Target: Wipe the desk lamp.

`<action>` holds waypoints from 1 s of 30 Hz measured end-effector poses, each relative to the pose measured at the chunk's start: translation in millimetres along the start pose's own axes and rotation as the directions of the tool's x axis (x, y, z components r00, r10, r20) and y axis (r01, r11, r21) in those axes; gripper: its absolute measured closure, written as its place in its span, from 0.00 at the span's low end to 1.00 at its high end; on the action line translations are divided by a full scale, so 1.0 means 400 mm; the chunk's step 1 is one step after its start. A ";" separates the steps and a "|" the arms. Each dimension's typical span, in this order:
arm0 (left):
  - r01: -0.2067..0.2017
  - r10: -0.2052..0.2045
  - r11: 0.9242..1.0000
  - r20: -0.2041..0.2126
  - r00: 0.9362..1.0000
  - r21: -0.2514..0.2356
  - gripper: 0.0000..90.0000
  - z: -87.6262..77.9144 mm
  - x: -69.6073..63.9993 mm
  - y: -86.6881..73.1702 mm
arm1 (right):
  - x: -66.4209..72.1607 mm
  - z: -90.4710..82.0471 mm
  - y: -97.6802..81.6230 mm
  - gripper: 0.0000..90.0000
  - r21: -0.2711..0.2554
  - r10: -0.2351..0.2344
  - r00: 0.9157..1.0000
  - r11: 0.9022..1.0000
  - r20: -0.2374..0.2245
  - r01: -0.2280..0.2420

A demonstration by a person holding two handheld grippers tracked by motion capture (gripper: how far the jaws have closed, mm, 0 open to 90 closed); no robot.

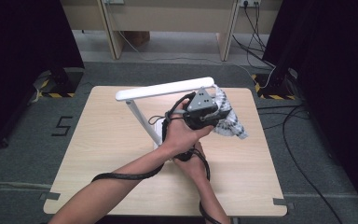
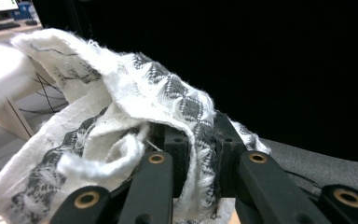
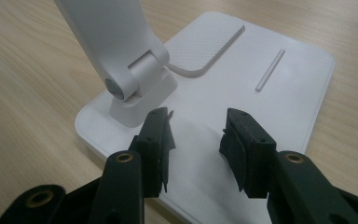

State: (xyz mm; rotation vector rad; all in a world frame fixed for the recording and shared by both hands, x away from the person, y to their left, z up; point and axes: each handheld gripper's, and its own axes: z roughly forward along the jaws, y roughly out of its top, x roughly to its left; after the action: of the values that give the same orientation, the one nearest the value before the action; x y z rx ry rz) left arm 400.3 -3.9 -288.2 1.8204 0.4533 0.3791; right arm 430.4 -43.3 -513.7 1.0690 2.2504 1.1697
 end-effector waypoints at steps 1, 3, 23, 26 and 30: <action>0.009 -0.009 1.000 0.001 1.000 0.004 0.88 0.004 0.001 -0.008 | 0.000 0.000 0.000 0.67 0.001 0.000 1.000 1.000 0.000 0.000; 0.022 -0.022 1.000 -0.003 1.000 0.008 0.88 0.007 0.006 -0.016 | 0.001 -0.001 -0.002 0.67 -0.001 0.002 1.000 1.000 0.002 -0.002; 0.082 -0.083 0.997 -0.110 0.990 -0.013 0.88 0.003 0.062 -0.026 | 0.001 0.000 -0.002 0.68 -0.007 0.000 1.000 1.000 0.000 0.000; 0.102 -0.102 0.995 -0.105 0.989 -0.010 0.88 0.009 0.060 -0.044 | 0.001 0.001 -0.002 0.67 -0.008 -0.002 1.000 1.000 -0.001 0.002; 0.121 -0.121 0.993 -0.122 0.985 -0.005 0.88 0.010 0.068 -0.063 | 0.000 0.001 -0.002 0.67 -0.009 -0.004 1.000 1.000 -0.002 0.004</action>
State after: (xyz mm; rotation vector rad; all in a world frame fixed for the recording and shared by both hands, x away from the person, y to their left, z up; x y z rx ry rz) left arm 423.1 12.6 -312.5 1.7684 0.6469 0.4077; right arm 430.3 -43.2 -514.5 1.0604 2.2454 1.1785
